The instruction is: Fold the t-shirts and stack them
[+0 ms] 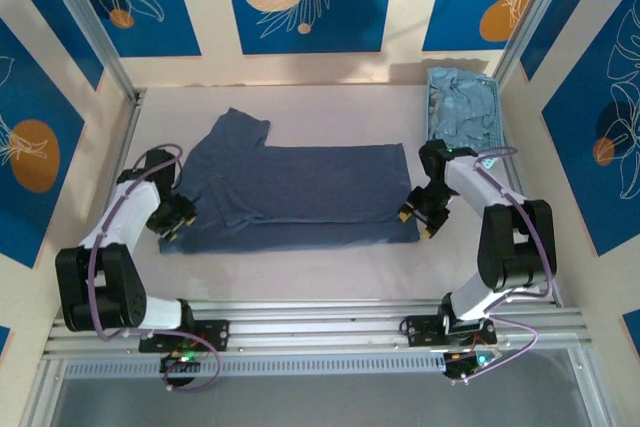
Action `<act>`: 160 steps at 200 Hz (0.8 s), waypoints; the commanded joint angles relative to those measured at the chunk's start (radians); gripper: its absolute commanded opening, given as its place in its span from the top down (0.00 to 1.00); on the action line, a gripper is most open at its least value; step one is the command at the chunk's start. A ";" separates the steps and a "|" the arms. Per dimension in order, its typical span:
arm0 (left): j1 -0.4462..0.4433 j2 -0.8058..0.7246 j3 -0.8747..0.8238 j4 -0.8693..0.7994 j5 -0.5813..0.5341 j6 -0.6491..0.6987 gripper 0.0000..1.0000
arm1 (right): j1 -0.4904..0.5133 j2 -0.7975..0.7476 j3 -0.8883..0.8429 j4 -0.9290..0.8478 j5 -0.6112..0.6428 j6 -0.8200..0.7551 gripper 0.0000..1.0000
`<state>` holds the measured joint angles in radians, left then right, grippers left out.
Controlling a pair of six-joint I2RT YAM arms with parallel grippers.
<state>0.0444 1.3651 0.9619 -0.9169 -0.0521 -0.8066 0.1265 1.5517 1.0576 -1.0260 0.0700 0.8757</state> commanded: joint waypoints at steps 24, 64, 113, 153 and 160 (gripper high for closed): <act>-0.170 0.070 -0.015 0.122 0.267 -0.214 0.56 | 0.020 -0.024 0.023 0.070 -0.089 -0.005 0.45; -0.217 0.158 -0.004 0.118 0.235 -0.271 0.56 | 0.018 0.005 0.027 0.130 -0.157 -0.021 0.44; -0.219 0.272 0.047 0.130 0.205 -0.240 0.57 | 0.011 0.016 0.035 0.138 -0.164 -0.026 0.43; -0.220 0.308 0.081 0.177 0.168 -0.242 0.69 | 0.004 0.011 0.012 0.141 -0.161 -0.029 0.44; -0.220 0.313 0.091 0.179 0.163 -0.240 0.71 | 0.001 0.011 0.005 0.145 -0.161 -0.027 0.44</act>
<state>-0.1726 1.6562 1.0031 -0.7620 0.1471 -1.0454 0.1375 1.5616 1.0676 -0.8795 -0.0612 0.8608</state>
